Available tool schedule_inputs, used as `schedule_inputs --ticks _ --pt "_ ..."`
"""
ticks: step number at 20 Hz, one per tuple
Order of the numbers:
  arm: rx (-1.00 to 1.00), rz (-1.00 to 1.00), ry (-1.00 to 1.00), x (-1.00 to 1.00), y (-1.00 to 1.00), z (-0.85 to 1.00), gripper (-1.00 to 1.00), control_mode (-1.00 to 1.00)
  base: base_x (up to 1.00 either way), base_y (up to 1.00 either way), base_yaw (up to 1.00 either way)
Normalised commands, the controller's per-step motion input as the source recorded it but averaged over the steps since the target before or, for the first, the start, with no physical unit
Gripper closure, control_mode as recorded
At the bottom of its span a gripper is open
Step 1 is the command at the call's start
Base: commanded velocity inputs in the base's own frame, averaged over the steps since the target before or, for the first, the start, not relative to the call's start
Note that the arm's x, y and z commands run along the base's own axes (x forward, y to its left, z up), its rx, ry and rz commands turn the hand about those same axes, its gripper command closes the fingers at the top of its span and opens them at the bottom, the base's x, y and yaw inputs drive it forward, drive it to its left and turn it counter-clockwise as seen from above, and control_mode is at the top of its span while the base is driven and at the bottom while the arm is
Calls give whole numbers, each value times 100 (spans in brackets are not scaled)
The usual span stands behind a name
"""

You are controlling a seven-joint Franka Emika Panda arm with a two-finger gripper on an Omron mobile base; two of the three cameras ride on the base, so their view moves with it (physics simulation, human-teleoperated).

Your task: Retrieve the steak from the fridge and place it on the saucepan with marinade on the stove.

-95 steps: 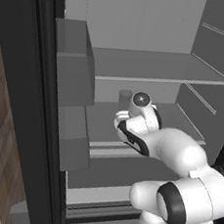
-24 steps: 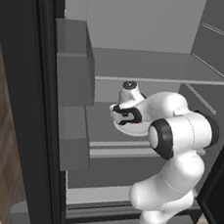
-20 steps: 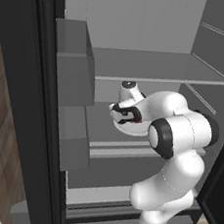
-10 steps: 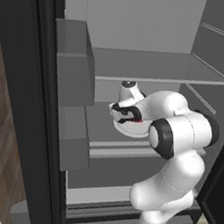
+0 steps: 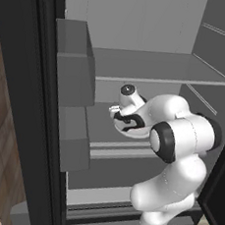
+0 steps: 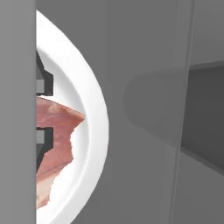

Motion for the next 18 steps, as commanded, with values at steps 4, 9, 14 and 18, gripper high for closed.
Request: schedule_inputs --ticks 4,9,14,18 --pt "-2 0 -1 -19 0 -1 100 -100 0 0 0" --pt "-5 0 0 -21 0 0 100 -100 0 0 0" --pt "-11 0 0 -26 0 0 100 -100 0 0 0" --pt "-14 0 0 -33 0 0 100 -100 0 0 0"
